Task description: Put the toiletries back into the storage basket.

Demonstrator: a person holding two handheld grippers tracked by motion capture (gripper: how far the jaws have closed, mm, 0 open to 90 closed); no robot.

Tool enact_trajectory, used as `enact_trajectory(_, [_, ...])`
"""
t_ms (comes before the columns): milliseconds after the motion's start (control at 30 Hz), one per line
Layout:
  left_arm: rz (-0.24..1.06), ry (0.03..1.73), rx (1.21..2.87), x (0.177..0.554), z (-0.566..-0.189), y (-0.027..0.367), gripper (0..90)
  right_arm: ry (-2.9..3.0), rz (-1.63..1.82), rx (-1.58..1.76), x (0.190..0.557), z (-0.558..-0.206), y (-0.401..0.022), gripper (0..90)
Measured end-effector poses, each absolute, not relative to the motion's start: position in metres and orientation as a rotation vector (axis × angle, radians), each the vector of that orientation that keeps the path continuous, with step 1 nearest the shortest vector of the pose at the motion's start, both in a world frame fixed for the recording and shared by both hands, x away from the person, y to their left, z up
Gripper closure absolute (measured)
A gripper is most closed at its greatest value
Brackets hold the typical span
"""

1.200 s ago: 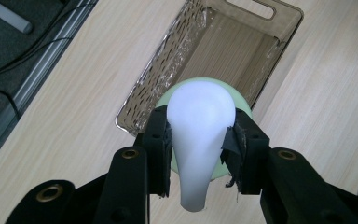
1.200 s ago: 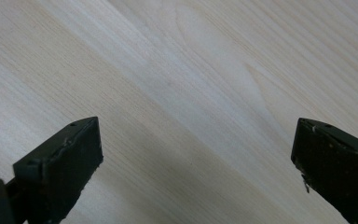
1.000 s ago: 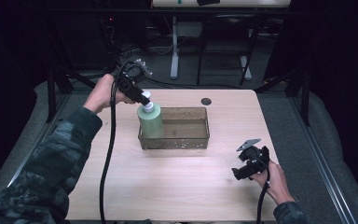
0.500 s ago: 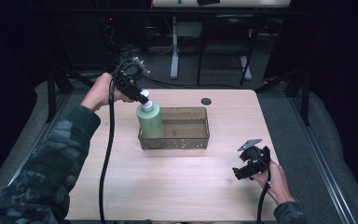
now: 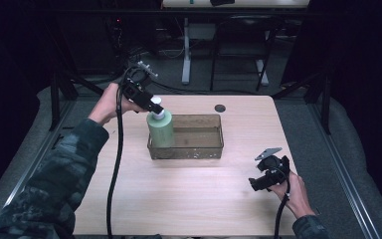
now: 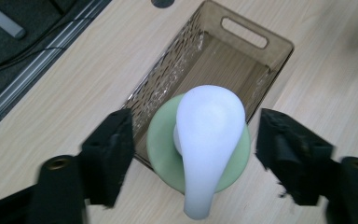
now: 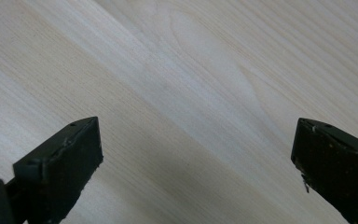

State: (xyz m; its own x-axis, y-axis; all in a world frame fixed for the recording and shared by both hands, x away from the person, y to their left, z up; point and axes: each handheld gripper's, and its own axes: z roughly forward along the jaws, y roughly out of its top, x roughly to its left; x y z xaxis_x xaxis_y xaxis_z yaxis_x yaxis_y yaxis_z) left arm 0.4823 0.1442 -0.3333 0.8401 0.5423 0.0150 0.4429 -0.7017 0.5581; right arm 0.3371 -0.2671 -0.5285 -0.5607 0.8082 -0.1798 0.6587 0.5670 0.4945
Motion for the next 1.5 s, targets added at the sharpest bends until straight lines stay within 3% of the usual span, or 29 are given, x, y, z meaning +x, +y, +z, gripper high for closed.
enact_trajectory(133, [0.255, 0.720, 2.433, 0.475, -0.329, 0.150, 17.5, 2.413, 0.527, 1.186, 0.337, -0.528, -0.268, 1.3])
enact_trajectory(700, [0.366, 0.698, 2.422, 0.425, -0.340, 0.167, 0.0, 2.409, 0.529, 1.187, 0.337, -0.526, -0.267, 1.3])
enact_trajectory(1200, [0.311, 0.818, 2.321, 0.393, -0.401, 0.198, 0.0, 2.416, 0.515, 1.180, 0.338, -0.528, -0.265, 1.3])
enact_trajectory(1500, [0.264, 0.890, 2.371, 0.385, -0.449, 0.207, 0.0, 2.420, 0.506, 1.174, 0.337, -0.529, -0.264, 1.4])
